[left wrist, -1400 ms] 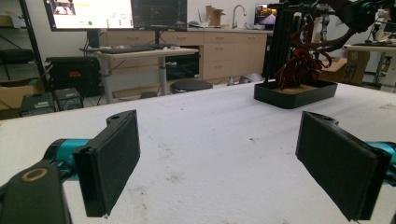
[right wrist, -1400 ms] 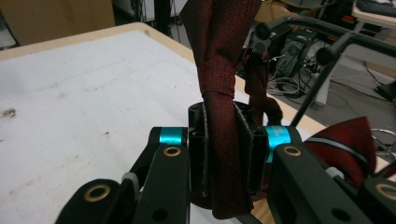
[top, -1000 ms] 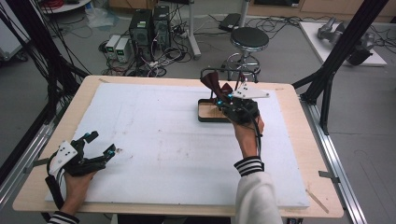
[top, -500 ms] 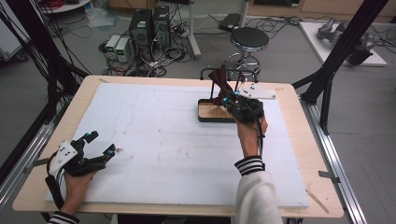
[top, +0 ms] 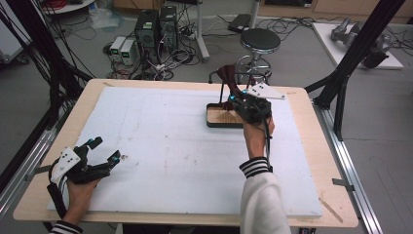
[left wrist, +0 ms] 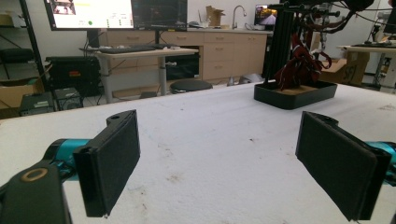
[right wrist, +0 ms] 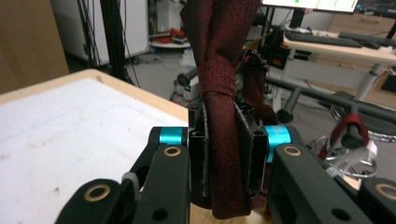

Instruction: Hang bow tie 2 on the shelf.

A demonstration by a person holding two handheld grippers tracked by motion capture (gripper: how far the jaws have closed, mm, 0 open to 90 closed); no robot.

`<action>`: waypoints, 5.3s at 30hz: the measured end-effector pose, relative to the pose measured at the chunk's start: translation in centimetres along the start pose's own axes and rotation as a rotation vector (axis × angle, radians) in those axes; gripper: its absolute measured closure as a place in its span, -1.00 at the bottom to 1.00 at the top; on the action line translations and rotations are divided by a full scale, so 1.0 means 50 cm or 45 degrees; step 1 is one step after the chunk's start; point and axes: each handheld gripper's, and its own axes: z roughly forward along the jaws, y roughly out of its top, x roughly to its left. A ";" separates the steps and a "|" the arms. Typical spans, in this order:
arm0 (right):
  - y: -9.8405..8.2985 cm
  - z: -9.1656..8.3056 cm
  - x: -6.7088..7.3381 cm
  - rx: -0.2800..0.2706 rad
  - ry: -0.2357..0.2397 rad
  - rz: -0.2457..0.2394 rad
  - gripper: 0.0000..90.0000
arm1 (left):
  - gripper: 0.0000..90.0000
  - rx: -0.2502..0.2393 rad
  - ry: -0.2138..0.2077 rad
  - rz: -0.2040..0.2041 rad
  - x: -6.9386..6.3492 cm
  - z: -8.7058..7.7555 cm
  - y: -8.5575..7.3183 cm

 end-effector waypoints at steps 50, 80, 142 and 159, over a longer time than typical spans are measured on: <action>-0.011 0.123 0.018 0.070 0.046 0.081 0.71 | -0.69 -0.003 -0.002 -0.017 0.002 -0.001 0.000; -0.026 0.133 0.006 0.177 -0.008 0.113 0.70 | -0.69 -0.004 -0.002 -0.016 0.002 -0.001 0.000; -0.098 -0.068 0.017 0.087 0.168 0.064 -0.74 | -0.69 -0.001 -0.002 0.009 -0.001 0.000 0.000; -0.272 -0.232 0.015 -0.203 0.051 0.058 -0.74 | -0.69 -0.015 -0.005 0.015 -0.003 -0.003 -0.001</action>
